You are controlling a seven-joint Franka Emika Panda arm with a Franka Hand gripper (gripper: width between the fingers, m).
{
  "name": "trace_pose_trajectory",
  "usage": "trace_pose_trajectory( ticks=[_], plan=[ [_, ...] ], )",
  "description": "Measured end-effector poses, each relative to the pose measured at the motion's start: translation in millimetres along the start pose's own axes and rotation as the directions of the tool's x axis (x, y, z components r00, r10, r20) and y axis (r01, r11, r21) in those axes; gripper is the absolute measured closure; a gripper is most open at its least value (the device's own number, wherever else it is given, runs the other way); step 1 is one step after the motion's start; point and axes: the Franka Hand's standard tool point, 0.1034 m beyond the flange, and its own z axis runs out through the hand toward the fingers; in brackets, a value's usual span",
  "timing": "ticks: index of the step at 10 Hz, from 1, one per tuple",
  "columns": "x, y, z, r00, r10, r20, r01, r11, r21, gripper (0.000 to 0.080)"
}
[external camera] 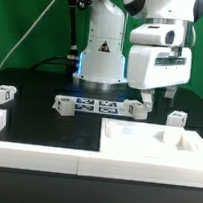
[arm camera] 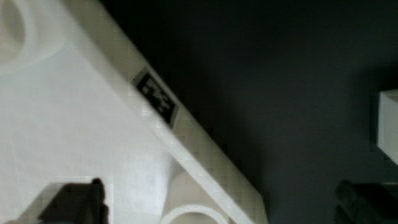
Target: Assemble one leg
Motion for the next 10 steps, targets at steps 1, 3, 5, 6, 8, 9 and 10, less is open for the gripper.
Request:
trace_pose_trajectory(
  ticks=[1,3,5,6,8,9,10],
  plan=[
    [0.5,-2.6,0.8,0.995,0.097,-0.012,-0.097,0.995,0.002,0.0151],
    [1.4,-8.9,5.8,0.974,0.226,-0.03,-0.226,0.974,0.009,0.0151],
    [2.2,-9.3,5.5,0.915,0.403,-0.029,-0.403,0.915,0.023,0.0151],
    [2.9,-10.6,5.5,0.891,0.452,-0.029,-0.452,0.892,0.028,0.0151],
    [6.7,-24.7,5.0,0.718,0.696,-0.03,-0.694,0.718,0.05,0.0151],
    [7.0,-28.5,6.0,0.635,0.772,-0.021,-0.77,0.635,0.058,0.0151],
    [6.0,-30.4,7.6,0.558,0.83,-0.013,-0.828,0.558,0.065,0.0151]
  ],
)
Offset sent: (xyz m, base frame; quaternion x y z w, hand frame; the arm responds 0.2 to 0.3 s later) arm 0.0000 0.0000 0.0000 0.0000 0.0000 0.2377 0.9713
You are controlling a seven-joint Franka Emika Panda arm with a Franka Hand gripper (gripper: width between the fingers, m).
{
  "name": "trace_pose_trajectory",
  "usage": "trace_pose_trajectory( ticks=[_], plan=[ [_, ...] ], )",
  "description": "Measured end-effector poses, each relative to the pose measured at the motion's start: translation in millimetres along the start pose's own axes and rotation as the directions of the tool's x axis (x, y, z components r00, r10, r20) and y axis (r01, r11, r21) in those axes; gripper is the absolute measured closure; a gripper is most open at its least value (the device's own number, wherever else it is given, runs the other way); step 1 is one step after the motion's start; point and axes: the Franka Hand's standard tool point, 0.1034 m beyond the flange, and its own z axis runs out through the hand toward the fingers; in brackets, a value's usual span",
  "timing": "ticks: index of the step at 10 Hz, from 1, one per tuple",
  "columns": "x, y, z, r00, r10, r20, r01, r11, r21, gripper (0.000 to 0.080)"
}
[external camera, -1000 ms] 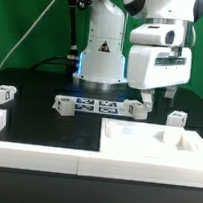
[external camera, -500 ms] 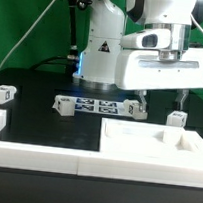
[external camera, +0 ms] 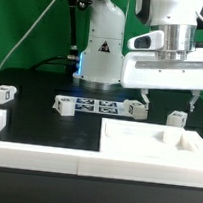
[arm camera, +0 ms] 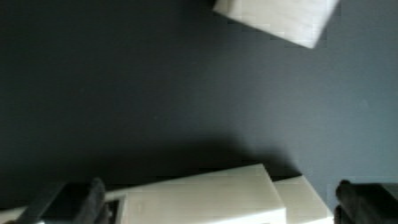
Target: Assemble one leg
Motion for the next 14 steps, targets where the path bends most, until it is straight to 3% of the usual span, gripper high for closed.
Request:
trace_pose_trajectory(
  ticks=[4,9,10,12,14],
  plan=[
    [-6.7,-3.8,3.8,0.933,0.361,0.011,-0.361,0.932,0.014,0.0151],
    [-14.2,-8.0,6.3,0.953,0.299,0.056,-0.299,0.954,0.001,0.0151],
    [-17.1,-2.8,6.4,0.952,0.259,0.163,-0.258,0.966,-0.023,0.0151],
    [-9.7,1.2,3.0,0.919,0.274,0.283,-0.276,0.961,-0.035,0.0151],
    [-15.2,6.1,3.6,0.85,0.254,0.461,-0.259,0.964,-0.052,0.0151]
  ],
)
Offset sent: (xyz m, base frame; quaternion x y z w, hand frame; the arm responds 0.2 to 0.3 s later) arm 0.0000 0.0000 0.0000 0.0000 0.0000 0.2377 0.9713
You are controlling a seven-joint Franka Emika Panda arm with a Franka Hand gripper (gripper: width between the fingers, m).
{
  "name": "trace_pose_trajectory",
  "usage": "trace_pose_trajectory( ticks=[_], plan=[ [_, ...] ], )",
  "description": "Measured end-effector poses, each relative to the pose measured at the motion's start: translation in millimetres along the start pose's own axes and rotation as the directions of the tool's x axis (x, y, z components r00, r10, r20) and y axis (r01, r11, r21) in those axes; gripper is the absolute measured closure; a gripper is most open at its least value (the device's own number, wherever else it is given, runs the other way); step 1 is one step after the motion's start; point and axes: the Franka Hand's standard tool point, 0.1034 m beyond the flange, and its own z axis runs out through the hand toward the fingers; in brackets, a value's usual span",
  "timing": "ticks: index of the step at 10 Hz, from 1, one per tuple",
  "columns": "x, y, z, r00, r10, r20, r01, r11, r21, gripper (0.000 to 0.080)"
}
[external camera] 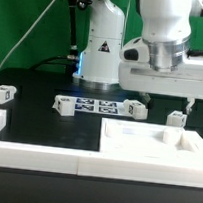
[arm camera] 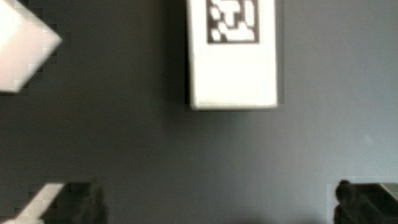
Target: Assemble one leg
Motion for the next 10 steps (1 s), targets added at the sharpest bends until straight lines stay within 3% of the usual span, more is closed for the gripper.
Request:
trace_pose_trajectory(
  ticks=[4,6,7,10],
  plan=[
    [-5.7,-4.7,4.6,0.952,0.019,0.305,-0.011,1.0,-0.026,0.0151],
    [-14.2,-4.9,13.4,0.877,0.029,0.48,-0.006,0.999,-0.05,0.0151],
    [-8.3,-10.1,18.0,0.89,0.025,0.454,-0.006,0.999,-0.045,0.0151],
    [-16.0,-12.9,33.8,0.891,0.019,0.453,0.008,0.998,-0.059,0.0151]
  ],
)
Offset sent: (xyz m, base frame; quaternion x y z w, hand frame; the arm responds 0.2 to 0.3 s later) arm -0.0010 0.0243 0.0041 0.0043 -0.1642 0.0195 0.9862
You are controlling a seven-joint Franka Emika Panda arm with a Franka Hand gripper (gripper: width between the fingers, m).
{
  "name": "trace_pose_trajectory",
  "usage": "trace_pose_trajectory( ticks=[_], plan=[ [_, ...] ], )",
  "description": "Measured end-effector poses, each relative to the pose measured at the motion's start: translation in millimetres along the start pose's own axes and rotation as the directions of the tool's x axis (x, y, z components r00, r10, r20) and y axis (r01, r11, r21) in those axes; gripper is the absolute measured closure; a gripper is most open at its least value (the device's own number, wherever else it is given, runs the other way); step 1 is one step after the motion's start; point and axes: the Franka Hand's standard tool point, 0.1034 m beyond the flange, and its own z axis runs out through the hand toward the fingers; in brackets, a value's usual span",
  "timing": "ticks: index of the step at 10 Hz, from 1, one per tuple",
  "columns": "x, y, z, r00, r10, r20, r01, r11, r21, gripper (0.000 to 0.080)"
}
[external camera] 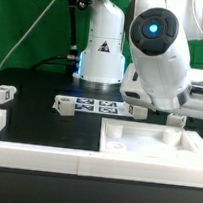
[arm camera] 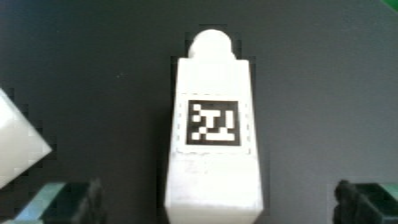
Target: Assemble one leg
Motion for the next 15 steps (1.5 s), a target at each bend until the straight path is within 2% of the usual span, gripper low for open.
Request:
trace_pose_trajectory(
  ticks=[3,5,7,8,15],
  plan=[
    [1.3,-1.0,10.6,1.0,-0.002,-0.001,0.002,1.0,-0.012,0.0151],
    [1.6,-1.0,11.8,1.0,0.002,0.001,-0.002,1.0,-0.013,0.0151],
    [1.7,-0.8,11.7,1.0,0.003,0.001,-0.003,1.0,-0.013,0.0414],
    [1.7,-0.7,11.7,1.0,0.003,0.001,-0.003,1.0,-0.013,0.0512],
    [1.7,0.0,10.7,1.0,0.001,0.001,-0.001,1.0,-0.012,0.0511]
  ],
)
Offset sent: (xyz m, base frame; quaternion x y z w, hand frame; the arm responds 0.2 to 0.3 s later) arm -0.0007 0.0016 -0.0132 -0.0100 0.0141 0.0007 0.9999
